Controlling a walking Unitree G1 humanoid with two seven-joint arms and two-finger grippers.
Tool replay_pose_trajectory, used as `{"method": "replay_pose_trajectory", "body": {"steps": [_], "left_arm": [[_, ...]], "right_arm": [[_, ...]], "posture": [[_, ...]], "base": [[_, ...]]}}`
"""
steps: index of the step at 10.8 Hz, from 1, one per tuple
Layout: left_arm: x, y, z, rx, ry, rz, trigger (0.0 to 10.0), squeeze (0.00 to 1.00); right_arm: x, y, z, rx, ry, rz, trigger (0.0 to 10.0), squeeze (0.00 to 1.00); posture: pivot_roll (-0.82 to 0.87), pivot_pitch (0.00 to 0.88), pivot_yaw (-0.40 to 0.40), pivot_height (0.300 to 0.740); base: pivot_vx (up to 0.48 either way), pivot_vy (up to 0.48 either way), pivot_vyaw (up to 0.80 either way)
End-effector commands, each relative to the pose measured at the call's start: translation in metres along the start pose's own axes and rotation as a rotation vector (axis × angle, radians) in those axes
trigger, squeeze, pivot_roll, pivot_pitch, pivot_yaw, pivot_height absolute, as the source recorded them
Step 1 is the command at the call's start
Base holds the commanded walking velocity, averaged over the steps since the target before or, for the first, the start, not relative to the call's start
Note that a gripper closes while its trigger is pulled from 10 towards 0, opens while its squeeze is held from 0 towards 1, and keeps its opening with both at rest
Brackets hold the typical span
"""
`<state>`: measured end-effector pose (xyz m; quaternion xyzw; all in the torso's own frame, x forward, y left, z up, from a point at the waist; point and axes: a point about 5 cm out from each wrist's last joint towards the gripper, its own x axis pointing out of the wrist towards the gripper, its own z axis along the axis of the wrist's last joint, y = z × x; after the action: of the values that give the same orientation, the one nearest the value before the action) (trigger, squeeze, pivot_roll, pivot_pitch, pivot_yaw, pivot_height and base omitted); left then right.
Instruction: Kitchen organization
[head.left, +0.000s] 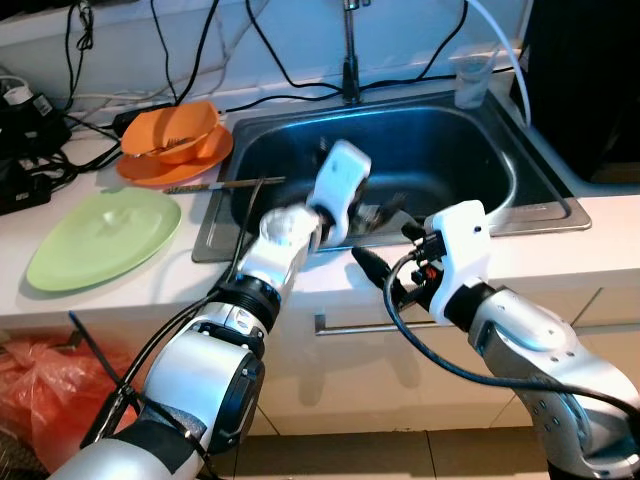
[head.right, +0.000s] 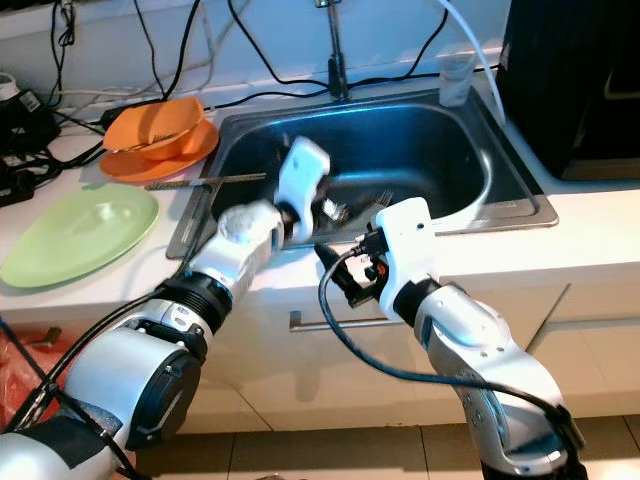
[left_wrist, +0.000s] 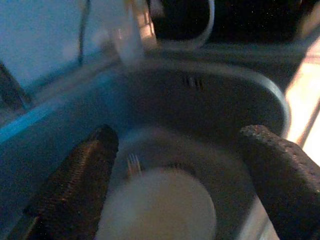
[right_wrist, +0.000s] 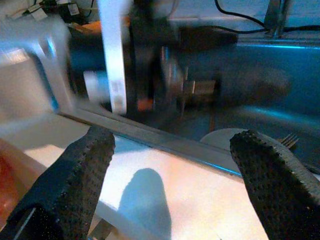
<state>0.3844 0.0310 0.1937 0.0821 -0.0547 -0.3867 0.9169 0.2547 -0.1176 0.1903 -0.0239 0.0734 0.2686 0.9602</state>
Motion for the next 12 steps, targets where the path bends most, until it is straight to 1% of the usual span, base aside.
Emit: {"method": "replay_pose_trajectory", "body": {"steps": [1,2,4,5,6,7,8,9,12], "left_arm": [[-0.005,0.008,0.006,0.032,-0.037,0.028,10.0,1.0],[-0.009,0.014,0.009,0.061,-0.059,0.058,10.0,1.0],[-0.022,0.025,0.008,0.101,-0.068,0.111,10.0,1.0],[-0.031,0.033,0.006,0.163,-0.037,0.156,10.0,1.0],[-0.046,0.045,0.003,0.237,-0.011,0.247,10.0,1.0],[-0.065,0.062,-0.005,0.278,0.042,0.37,10.0,1.0],[-0.08,0.075,-0.012,0.327,0.094,0.435,10.0,1.0],[-0.085,0.08,-0.014,0.349,0.117,0.457,10.0,1.0],[-0.085,0.08,-0.014,0.349,0.117,0.457,10.0,1.0]], "right_arm": [[0.004,0.003,0.004,-0.015,-0.018,0.022,10.0,0.0],[0.008,0.001,0.004,-0.02,-0.023,0.027,10.0,0.0],[0.014,0.001,0.006,-0.025,-0.037,0.042,10.0,0.0],[0.017,0.0,0.008,-0.033,-0.063,0.027,10.0,0.0],[0.019,-0.007,0.014,-0.02,-0.105,-0.022,10.0,0.0],[0.02,-0.012,0.014,-0.009,-0.108,-0.045,10.0,0.0],[0.02,-0.011,0.012,-0.008,-0.103,-0.042,10.0,0.0],[0.02,-0.011,0.011,-0.008,-0.101,-0.04,10.0,0.0],[0.02,-0.011,0.011,-0.008,-0.101,-0.04,10.0,0.0]], "posture": [[-0.17,0.0,0.154,0.74],[-0.15,0.0,0.144,0.74],[-0.12,0.0,0.137,0.74],[-0.11,0.0,0.138,0.74],[-0.11,0.0,0.135,0.74],[-0.09,0.0,0.128,0.74],[-0.08,0.0,0.123,0.74],[-0.08,0.0,0.123,0.74],[-0.08,0.0,0.123,0.74]], "base": [[0.0,0.0,0.0],[0.0,0.0,0.0],[0.0,0.0,0.0],[0.0,0.0,0.0],[0.0,0.0,0.0],[0.0,0.0,0.0],[0.0,0.0,0.0],[0.0,0.0,0.0],[0.0,0.0,0.0]]}}
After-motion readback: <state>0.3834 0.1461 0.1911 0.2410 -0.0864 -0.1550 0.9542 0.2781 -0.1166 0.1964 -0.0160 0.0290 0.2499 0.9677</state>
